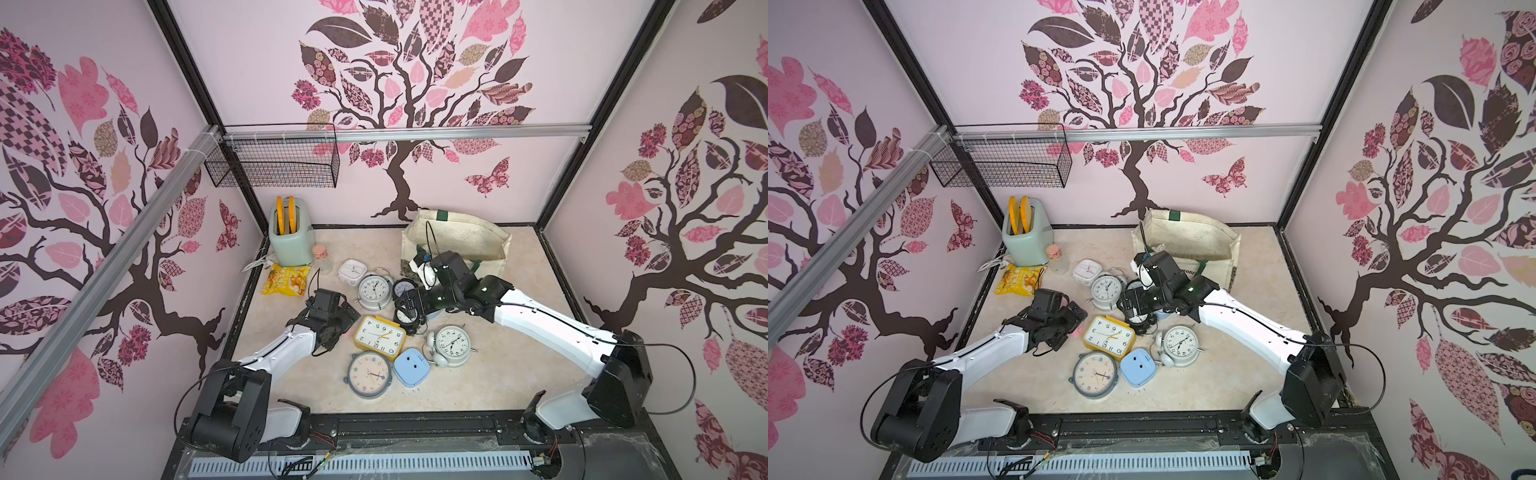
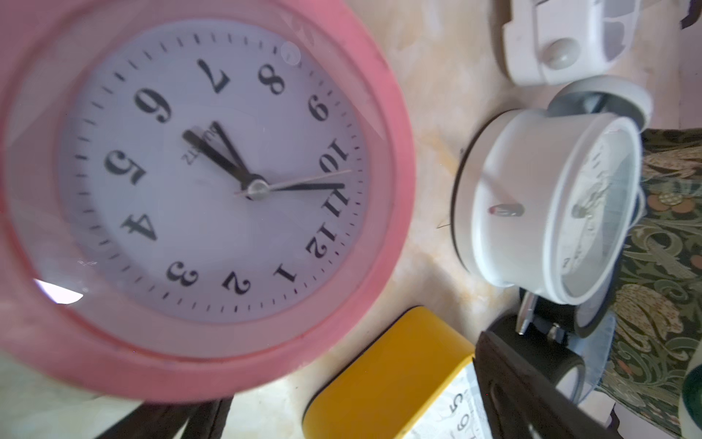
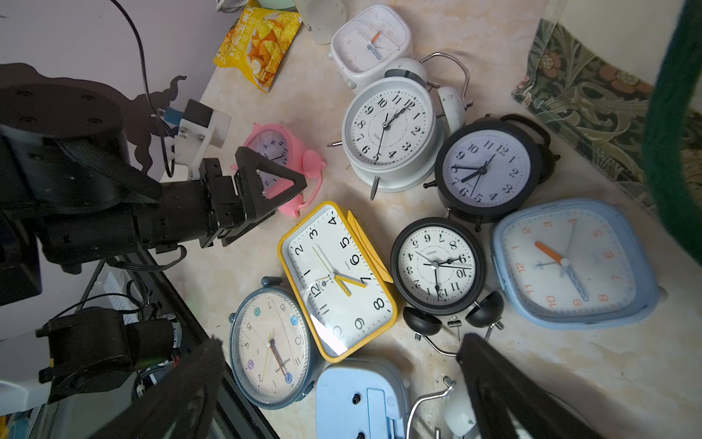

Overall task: Put the alarm clock into the canvas bag
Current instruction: Move the alarm to the center of the board, then adjust the alarm at the center of the board.

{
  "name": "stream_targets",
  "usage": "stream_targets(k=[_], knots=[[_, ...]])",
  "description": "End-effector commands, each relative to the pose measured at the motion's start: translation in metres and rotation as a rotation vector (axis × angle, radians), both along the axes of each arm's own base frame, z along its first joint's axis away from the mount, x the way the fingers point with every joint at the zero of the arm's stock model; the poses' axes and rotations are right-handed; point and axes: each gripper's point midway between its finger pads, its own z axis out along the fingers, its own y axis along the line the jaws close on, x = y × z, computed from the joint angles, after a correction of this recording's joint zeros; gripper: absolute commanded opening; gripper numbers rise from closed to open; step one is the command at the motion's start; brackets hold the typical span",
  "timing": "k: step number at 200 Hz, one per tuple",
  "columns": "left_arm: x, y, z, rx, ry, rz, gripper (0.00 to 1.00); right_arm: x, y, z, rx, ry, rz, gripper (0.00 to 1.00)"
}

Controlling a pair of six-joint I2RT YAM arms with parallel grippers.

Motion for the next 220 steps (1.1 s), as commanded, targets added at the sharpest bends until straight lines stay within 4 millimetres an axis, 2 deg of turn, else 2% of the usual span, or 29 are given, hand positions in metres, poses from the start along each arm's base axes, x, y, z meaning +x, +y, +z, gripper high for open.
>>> stream_targets(k=[1, 15, 29, 54, 68, 95, 123, 160, 194, 220], knots=[[0.029, 0.006, 0.037, 0.070, -0.118, -0.007, 0.98, 0.006, -0.004, -0.009, -0.023, 0.011, -0.023, 1.00], [0.028, 0.008, 0.050, 0.123, -0.095, -0.053, 0.98, 0.009, -0.008, -0.010, -0.019, 0.016, -0.036, 1.00], [0.017, 0.016, 0.057, 0.180, -0.060, -0.078, 0.98, 0.011, -0.011, -0.010, -0.006, 0.020, -0.041, 1.00], [0.001, 0.042, 0.074, 0.313, -0.055, -0.102, 0.98, 0.011, -0.013, -0.011, -0.008, 0.021, -0.042, 1.00], [-0.004, 0.064, 0.082, 0.363, -0.031, -0.077, 0.98, 0.010, -0.011, -0.013, 0.001, 0.029, -0.032, 1.00], [-0.003, 0.091, 0.072, 0.282, 0.008, -0.050, 0.98, 0.008, -0.008, -0.018, 0.007, 0.047, -0.016, 1.00], [0.020, 0.087, 0.063, 0.190, -0.039, -0.115, 0.98, 0.005, -0.004, -0.018, 0.028, 0.062, 0.002, 1.00], [0.045, 0.095, 0.052, 0.218, -0.052, -0.100, 0.98, -0.008, 0.004, -0.018, 0.064, 0.107, 0.053, 1.00], [0.055, 0.096, 0.037, 0.212, -0.032, -0.102, 0.98, -0.033, 0.009, -0.031, 0.060, 0.174, 0.119, 1.00], [0.059, 0.090, 0.028, 0.185, -0.030, -0.118, 0.98, -0.042, 0.006, -0.039, 0.063, 0.197, 0.128, 1.00]])
